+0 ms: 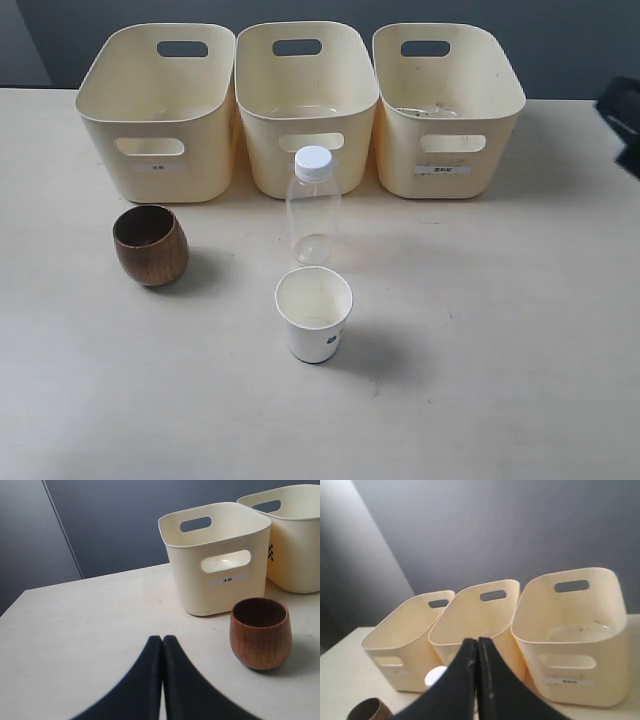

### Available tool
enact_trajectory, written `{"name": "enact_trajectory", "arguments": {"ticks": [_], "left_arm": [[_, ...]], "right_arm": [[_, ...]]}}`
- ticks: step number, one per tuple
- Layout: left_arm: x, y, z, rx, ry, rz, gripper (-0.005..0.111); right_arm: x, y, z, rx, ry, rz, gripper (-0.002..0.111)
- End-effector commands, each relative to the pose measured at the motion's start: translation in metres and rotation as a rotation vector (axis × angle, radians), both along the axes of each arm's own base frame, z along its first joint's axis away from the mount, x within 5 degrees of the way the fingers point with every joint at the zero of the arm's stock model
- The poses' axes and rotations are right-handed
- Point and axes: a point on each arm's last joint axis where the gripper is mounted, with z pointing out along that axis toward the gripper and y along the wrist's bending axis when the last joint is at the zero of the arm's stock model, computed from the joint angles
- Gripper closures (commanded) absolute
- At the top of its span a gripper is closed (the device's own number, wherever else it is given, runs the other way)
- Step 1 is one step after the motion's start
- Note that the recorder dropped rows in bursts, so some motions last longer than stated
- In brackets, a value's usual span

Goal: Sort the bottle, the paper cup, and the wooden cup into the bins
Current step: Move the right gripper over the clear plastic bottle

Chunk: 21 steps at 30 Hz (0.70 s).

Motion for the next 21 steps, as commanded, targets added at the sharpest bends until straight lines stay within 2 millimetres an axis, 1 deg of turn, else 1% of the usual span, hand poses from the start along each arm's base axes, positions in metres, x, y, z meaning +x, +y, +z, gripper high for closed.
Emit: {"name": "enact_trajectory", "arguments": {"ticks": [1,5,8,11,12,13,15,16,17,19,20,21], "left_arm": [[0.0,0.0,0.0,-0.007,-0.004,-0.003,0.107],[0.0,0.0,0.0,-0.007,-0.004,-0.003,0.107],[0.0,0.0,0.0,-0.007,-0.004,-0.003,0.107],[0.0,0.0,0.0,-0.007,-0.004,-0.003,0.107],[0.0,0.0,0.0,-0.007,-0.004,-0.003,0.107],[0.0,0.0,0.0,-0.007,-0.004,-0.003,0.107],[0.0,0.0,0.0,-0.007,-0.004,-0.003,0.107],[0.0,0.0,0.0,-0.007,-0.004,-0.003,0.107],[0.0,0.0,0.0,-0.007,-0.004,-0.003,0.107],[0.0,0.0,0.0,-0.007,-0.004,-0.003,0.107],[0.0,0.0,0.0,-0.007,-0.004,-0.003,0.107],[0.0,0.0,0.0,-0.007,-0.004,-0.003,0.107]], "right_arm": [[0.02,0.035,-0.006,-0.137,-0.092,0.142,0.109],[0.034,0.062,-0.022,-0.169,-0.156,0.224,0.109],[0.046,0.073,-0.037,-0.182,-0.161,0.24,0.109],[0.06,0.085,-0.049,-0.229,-0.116,0.264,0.109],[0.063,0.089,-0.053,-0.254,-0.102,0.28,0.108],[0.068,0.093,-0.057,-0.275,-0.089,0.293,0.104],[0.077,0.102,-0.063,-0.29,-0.064,0.304,0.092],[0.082,0.105,-0.066,-0.293,-0.054,0.306,0.082],[0.086,0.108,-0.068,-0.296,-0.048,0.306,0.07],[0.092,0.113,-0.07,-0.295,-0.039,0.303,0.039],[0.096,0.115,-0.071,-0.296,-0.038,0.303,0.026],[0.098,0.117,-0.071,-0.296,-0.037,0.303,0.02]]}}
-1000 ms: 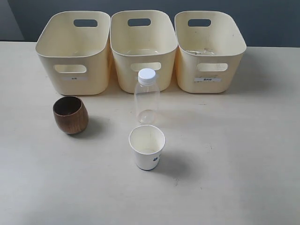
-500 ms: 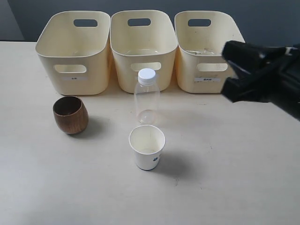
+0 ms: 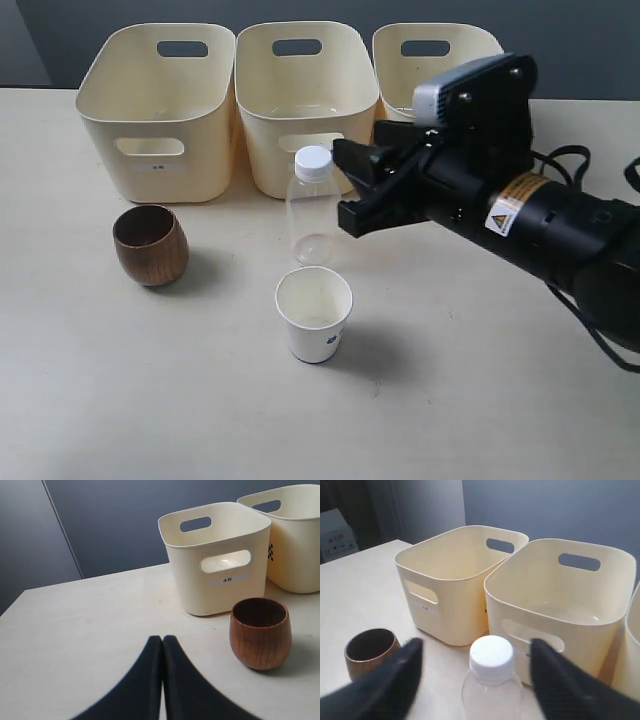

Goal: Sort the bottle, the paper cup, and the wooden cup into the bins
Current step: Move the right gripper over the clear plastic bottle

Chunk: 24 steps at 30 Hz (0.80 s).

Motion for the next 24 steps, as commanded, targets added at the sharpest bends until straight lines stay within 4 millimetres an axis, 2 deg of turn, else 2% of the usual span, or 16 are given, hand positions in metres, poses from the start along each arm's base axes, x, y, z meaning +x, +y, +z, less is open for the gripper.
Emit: {"name": "enact_trajectory", "arguments": {"ticks": [1,4,9,15,24], "left_arm": [[0.0,0.0,0.0,-0.007,-0.004,-0.003,0.107],[0.0,0.0,0.0,-0.007,-0.004,-0.003,0.107],[0.0,0.0,0.0,-0.007,-0.004,-0.003,0.107],[0.0,0.0,0.0,-0.007,-0.004,-0.003,0.107],[0.0,0.0,0.0,-0.007,-0.004,-0.003,0.107]], "right_arm": [[0.012,0.011,-0.003,-0.006,-0.002,0.009,0.017],[0.017,0.014,-0.007,0.012,0.026,0.003,0.02],[0.023,0.019,-0.012,0.037,0.063,-0.006,0.036],[0.031,0.024,-0.014,0.038,0.063,-0.006,0.036],[0.046,0.036,-0.028,0.015,0.092,-0.007,0.036]]}}
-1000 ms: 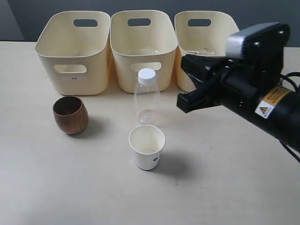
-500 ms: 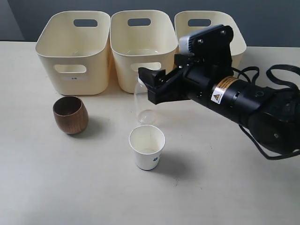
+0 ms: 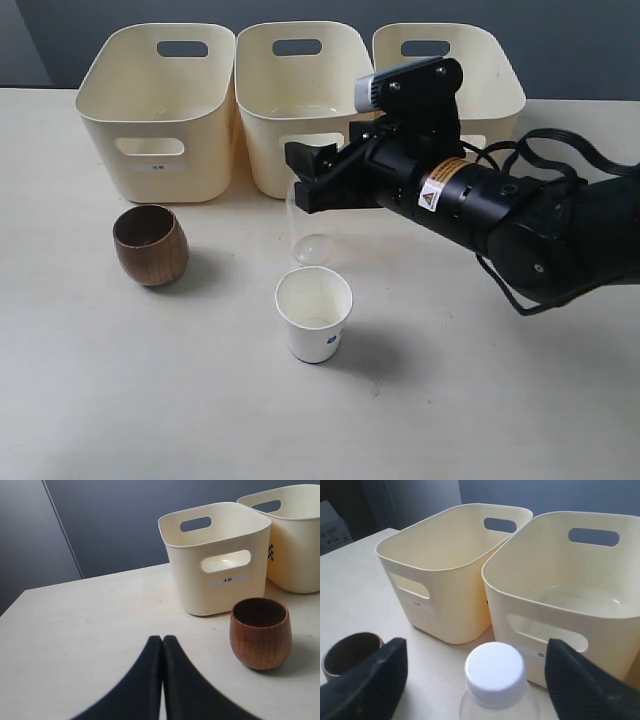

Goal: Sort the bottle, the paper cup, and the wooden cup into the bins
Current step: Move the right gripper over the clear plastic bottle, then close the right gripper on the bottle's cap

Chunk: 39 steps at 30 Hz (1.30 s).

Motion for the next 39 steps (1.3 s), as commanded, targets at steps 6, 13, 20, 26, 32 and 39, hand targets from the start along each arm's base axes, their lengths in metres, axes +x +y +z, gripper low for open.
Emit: {"name": "enact_trajectory", "arguments": {"ticks": [6,13,20,26,32,39], "left_arm": [[0.0,0.0,0.0,-0.007,-0.004,-0.003,0.107],[0.0,0.0,0.0,-0.007,-0.004,-0.003,0.107],[0.0,0.0,0.0,-0.007,-0.004,-0.003,0.107],[0.0,0.0,0.0,-0.007,-0.004,-0.003,0.107],[0.0,0.0,0.0,-0.007,-0.004,-0.003,0.107],[0.0,0.0,0.0,-0.007,-0.004,-0.003,0.107]], "right_arm": [[0.012,0.011,-0.012,-0.013,0.016,0.006,0.036],[0.016,0.013,-0.024,-0.013,0.023,0.004,0.036],[0.024,0.019,-0.029,-0.018,0.029,0.003,0.036],[0.03,0.024,-0.036,-0.023,0.036,0.003,0.037],[0.032,0.022,-0.037,-0.008,0.052,-0.026,0.037],[0.033,0.022,-0.045,-0.003,0.063,-0.04,0.037]]}}
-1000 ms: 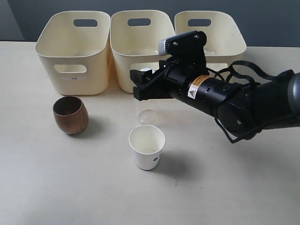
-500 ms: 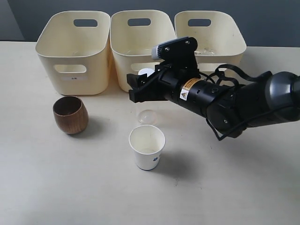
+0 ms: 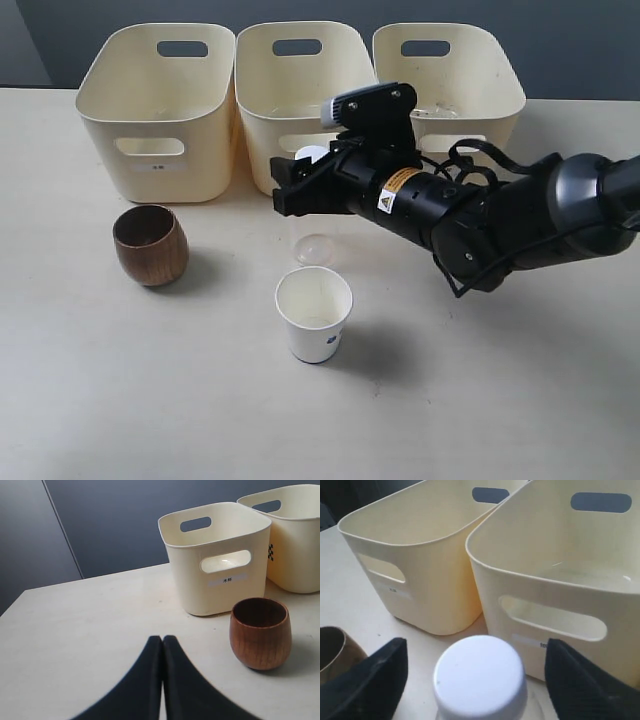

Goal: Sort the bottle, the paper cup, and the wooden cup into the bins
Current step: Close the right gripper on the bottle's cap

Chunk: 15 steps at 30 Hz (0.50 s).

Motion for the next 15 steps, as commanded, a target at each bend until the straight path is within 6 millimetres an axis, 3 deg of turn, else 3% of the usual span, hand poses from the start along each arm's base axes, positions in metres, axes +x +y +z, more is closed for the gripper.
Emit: {"name": "enact_trajectory", "arguments": {"ticks": [1,15], "left_arm": [[0.0,0.0,0.0,-0.007,-0.004,-0.003,0.107],[0.0,0.0,0.0,-0.007,-0.004,-0.003,0.107]], "right_arm": [[0.003,0.001,-0.007,0.02,0.002,-0.023,0.037],[0.022,0.013,-0.014,0.006,0.044,-0.043,0.037]]}}
